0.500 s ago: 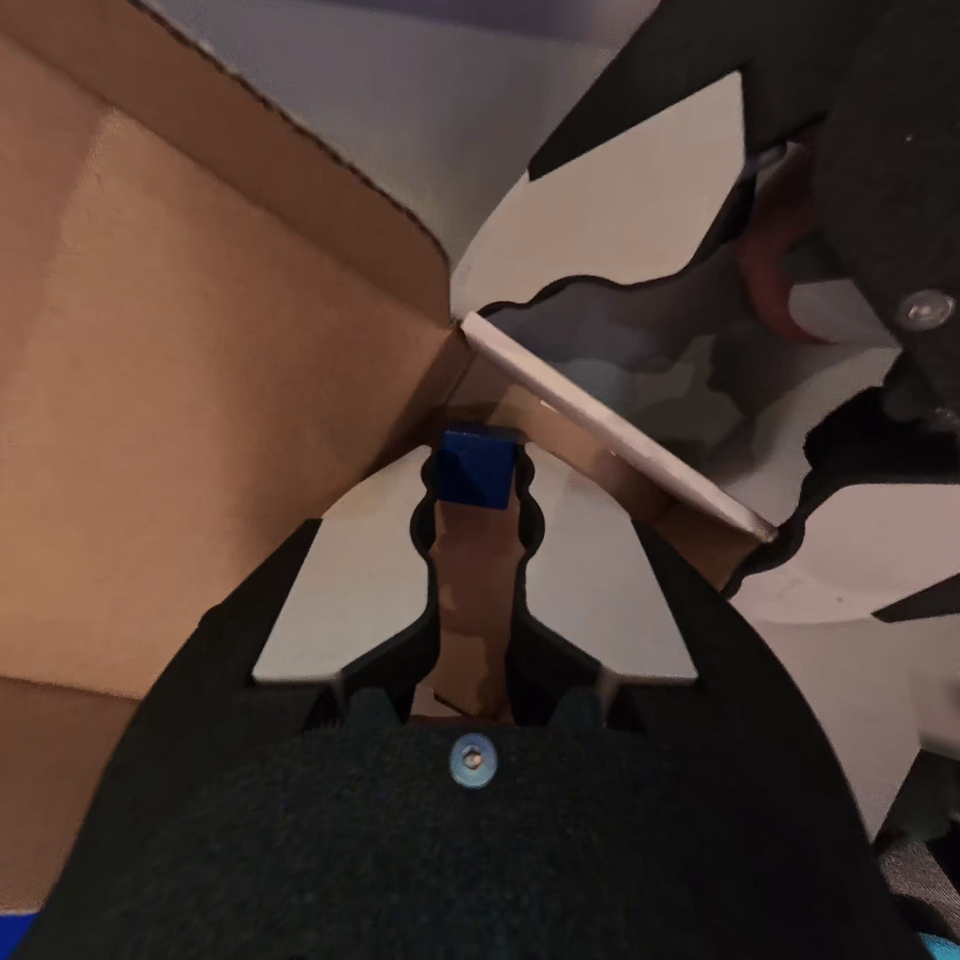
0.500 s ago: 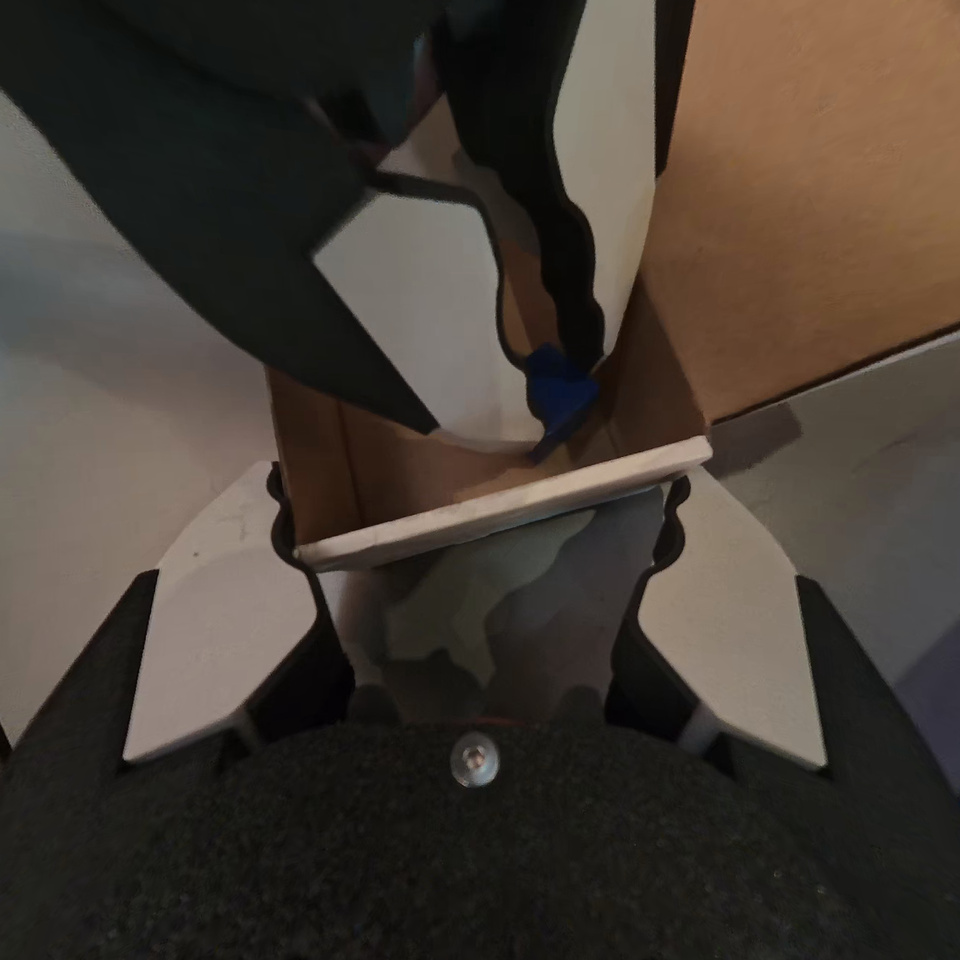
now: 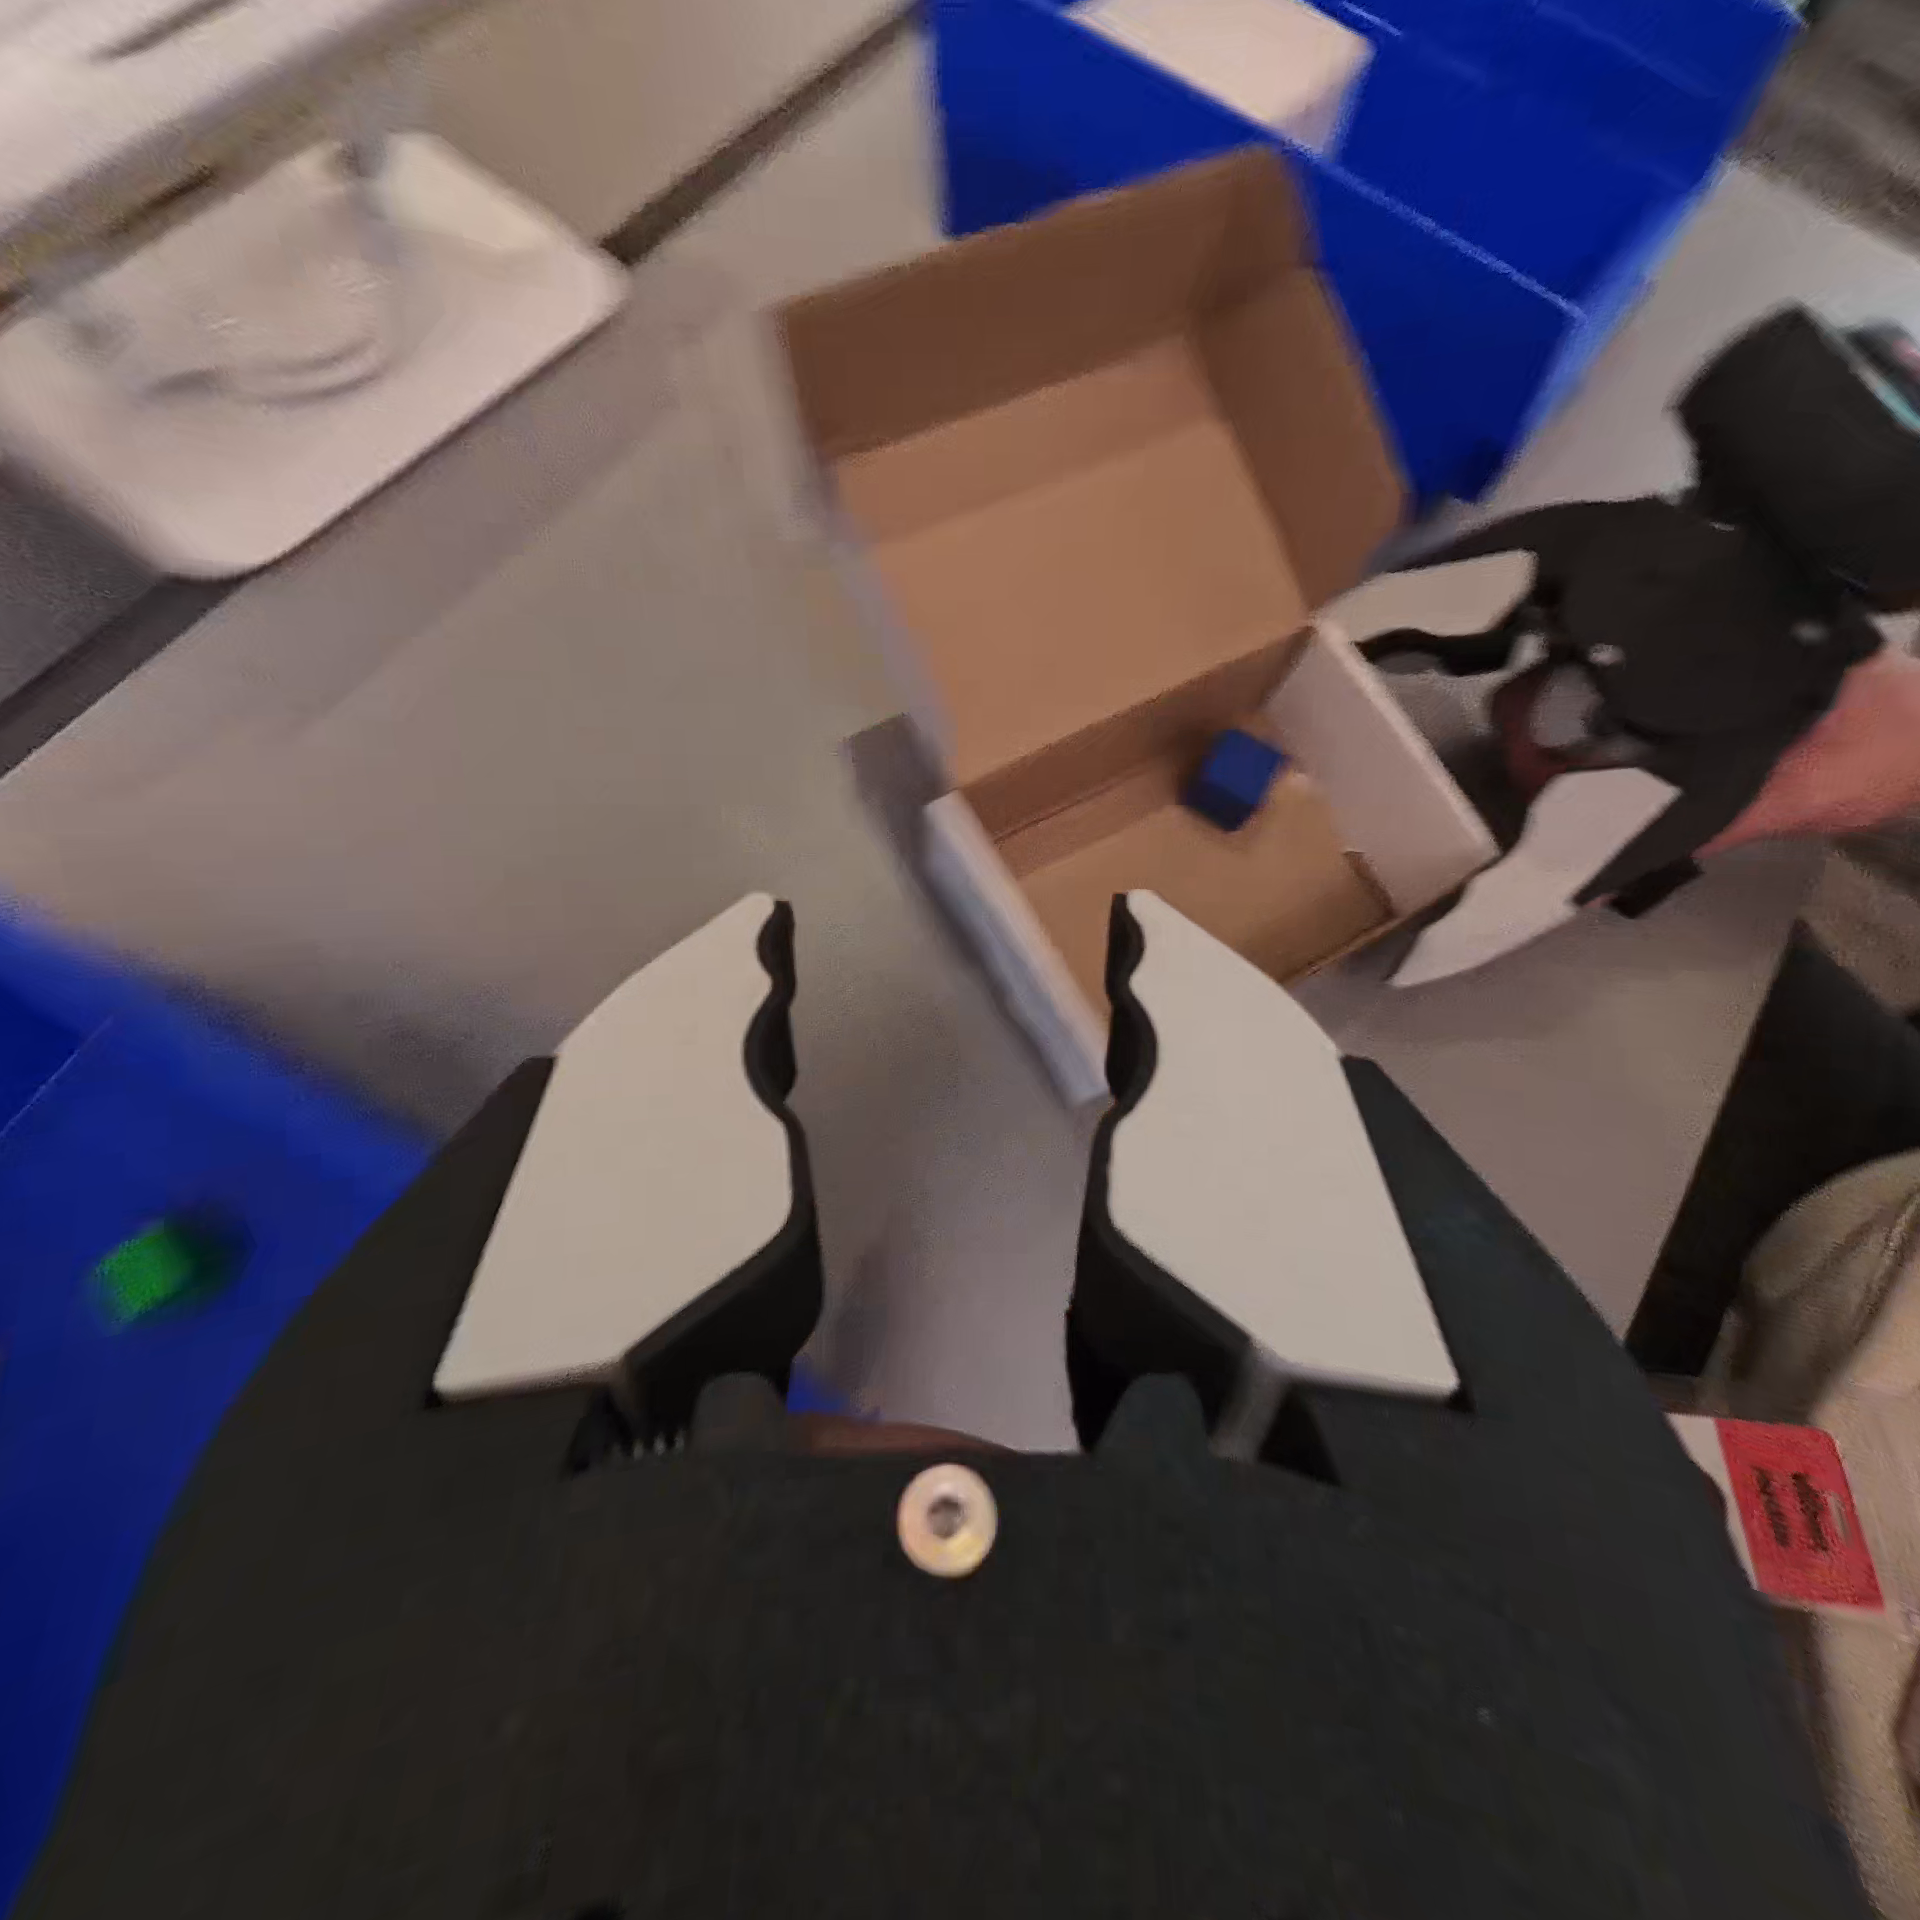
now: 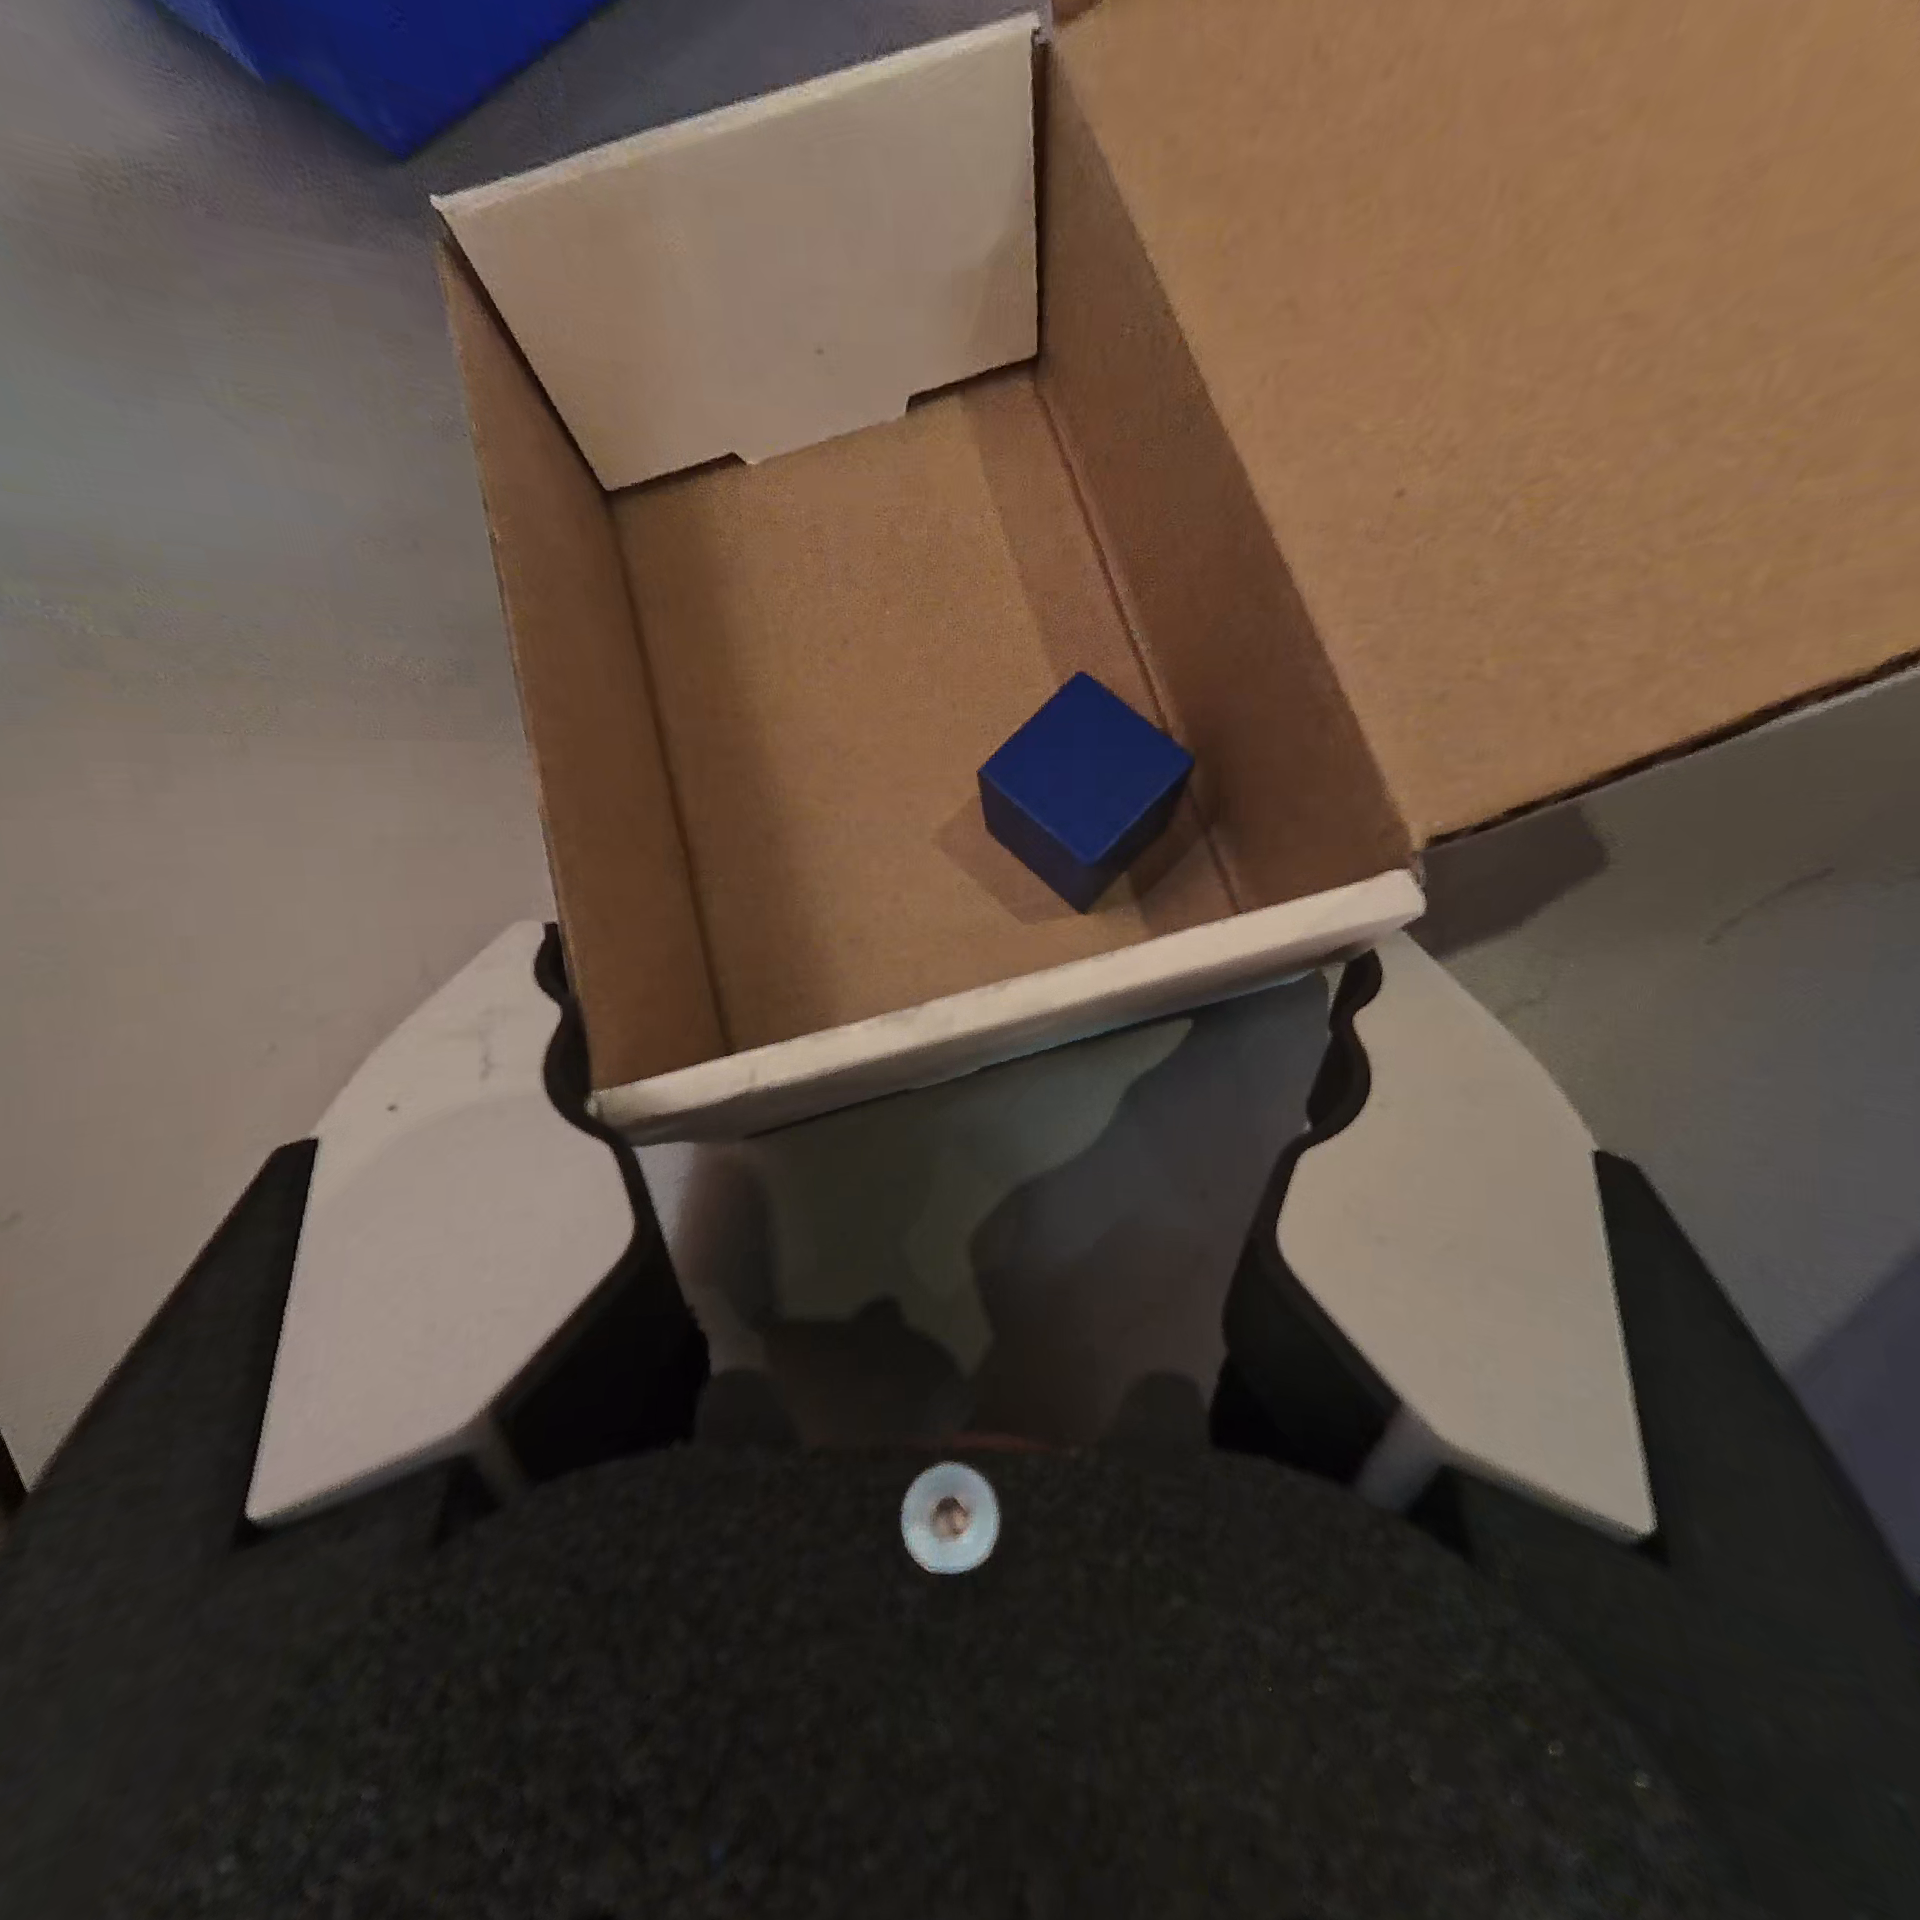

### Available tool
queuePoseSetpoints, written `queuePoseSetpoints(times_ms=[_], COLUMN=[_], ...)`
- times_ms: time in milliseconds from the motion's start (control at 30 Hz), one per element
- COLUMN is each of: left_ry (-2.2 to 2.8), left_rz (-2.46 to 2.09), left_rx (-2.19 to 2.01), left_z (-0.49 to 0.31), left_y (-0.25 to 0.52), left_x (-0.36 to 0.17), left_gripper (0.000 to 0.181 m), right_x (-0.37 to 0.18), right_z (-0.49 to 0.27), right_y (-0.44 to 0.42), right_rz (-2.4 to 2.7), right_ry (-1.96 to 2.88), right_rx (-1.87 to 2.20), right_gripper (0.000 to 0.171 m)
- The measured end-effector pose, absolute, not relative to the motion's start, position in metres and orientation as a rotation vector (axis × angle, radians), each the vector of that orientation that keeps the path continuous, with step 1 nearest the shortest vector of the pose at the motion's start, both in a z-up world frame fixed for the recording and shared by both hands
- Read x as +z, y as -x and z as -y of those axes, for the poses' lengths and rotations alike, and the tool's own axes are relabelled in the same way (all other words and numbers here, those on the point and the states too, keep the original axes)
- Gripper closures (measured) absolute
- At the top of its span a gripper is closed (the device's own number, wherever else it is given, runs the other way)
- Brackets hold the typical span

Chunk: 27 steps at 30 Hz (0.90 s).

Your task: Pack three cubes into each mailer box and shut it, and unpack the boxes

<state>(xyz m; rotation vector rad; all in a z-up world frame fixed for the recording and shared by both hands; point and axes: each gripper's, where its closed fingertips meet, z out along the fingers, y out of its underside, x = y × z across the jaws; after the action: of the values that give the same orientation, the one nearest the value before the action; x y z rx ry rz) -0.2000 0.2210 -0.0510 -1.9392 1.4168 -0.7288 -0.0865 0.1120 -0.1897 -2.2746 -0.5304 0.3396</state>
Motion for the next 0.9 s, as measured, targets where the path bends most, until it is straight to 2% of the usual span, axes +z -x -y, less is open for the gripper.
queuePoseSetpoints(times_ms=[67,200,300,467,600,733,900], left_ry=[2.116,2.399,2.557,2.646,2.681,2.569,2.052], left_rz=[-1.282,-1.025,-0.984,-0.947,-0.962,-0.956,-1.302], left_rx=[-0.646,-0.24,-0.153,-0.131,-0.065,-0.213,-0.571], left_z=[-0.265,-0.358,-0.386,-0.409,-0.416,-0.409,-0.331], left_y=[0.255,0.331,0.338,0.327,0.334,0.331,0.268], left_x=[-0.056,-0.102,-0.14,-0.175,-0.194,-0.155,-0.052], left_gripper=[0.111,0.125,0.124,0.122,0.141,0.159,0.16], right_x=[-0.19,-0.19,-0.19,-0.19,-0.19,-0.19,-0.19], right_z=[-0.112,-0.112,-0.112,-0.112,-0.112,-0.112,-0.112], right_y=[0.087,0.087,0.087,0.087,0.087,0.087,0.087], right_rz=[0.532,0.539,0.539,0.54,0.539,0.537,0.538], right_ry=[2.274,2.274,2.274,2.273,2.273,2.273,2.273], right_rx=[0.341,0.35,0.348,0.343,0.343,0.341,0.342], right_gripper=[0.038,0.038,0.038,0.038,0.038,0.038,0.038])
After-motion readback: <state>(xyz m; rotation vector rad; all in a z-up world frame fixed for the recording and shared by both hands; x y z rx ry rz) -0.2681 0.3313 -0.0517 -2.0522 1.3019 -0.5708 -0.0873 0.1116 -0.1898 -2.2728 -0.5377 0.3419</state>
